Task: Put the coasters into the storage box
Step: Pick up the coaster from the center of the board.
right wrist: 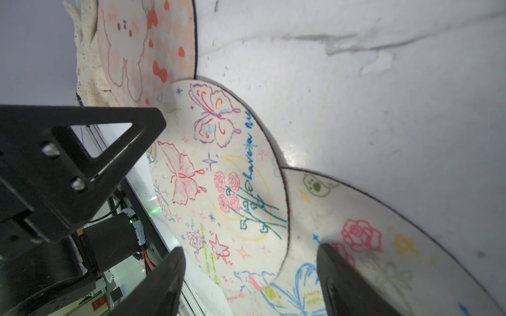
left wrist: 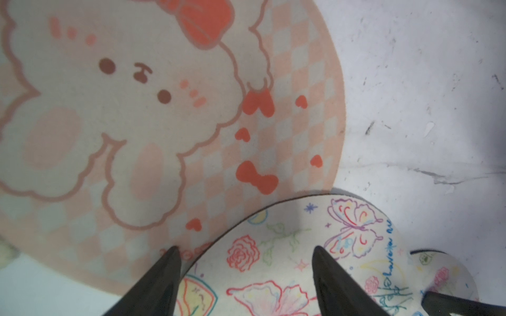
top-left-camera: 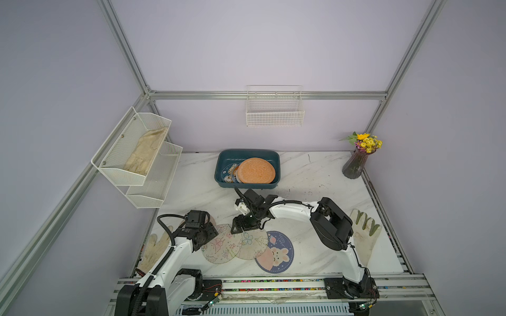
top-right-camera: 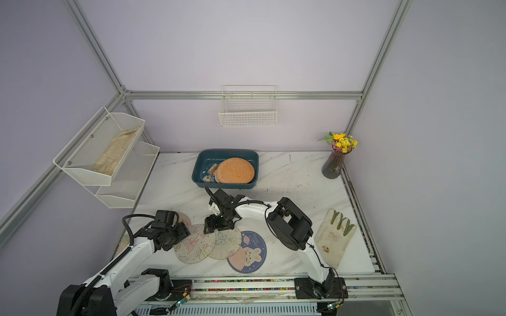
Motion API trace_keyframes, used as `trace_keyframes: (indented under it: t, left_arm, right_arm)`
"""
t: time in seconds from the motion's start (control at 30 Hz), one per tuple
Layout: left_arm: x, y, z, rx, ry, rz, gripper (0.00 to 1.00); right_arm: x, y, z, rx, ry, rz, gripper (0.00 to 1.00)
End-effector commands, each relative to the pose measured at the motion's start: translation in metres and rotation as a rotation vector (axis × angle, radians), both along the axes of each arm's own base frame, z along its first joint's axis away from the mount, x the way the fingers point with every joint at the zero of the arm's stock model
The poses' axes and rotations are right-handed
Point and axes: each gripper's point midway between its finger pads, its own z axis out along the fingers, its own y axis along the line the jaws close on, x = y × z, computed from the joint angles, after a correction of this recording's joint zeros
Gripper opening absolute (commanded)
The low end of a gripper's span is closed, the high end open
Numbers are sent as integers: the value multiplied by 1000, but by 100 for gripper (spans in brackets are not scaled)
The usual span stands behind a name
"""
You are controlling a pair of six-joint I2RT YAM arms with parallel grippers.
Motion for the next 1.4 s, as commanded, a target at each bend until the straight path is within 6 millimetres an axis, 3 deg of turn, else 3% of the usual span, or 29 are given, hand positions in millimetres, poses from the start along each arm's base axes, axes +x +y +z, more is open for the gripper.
trace_keyframes:
  t: [0.0, 0.3, 1.03, 1.2, 1.37]
  left_arm:
    - [6, -10, 0, -51, -8, -38, 74]
    - [-4, -32, -9, -180, 10, -73, 72]
    - [-4, -37, -11, -202, 8, -94, 67]
    - [-4, -38, -11, -204, 5, -96, 67]
    - [-4, -38, -11, -207, 6, -97, 67]
  right_arm:
    - [-13, -1, -20, -52, 48, 13, 77]
    - [-24, -5, -25, -77, 80, 25, 75]
    - [-29, 10, -28, -48, 97, 16, 53]
    - [-27, 12, -31, -43, 98, 3, 36]
    - [-26, 17, -29, -30, 105, 6, 7]
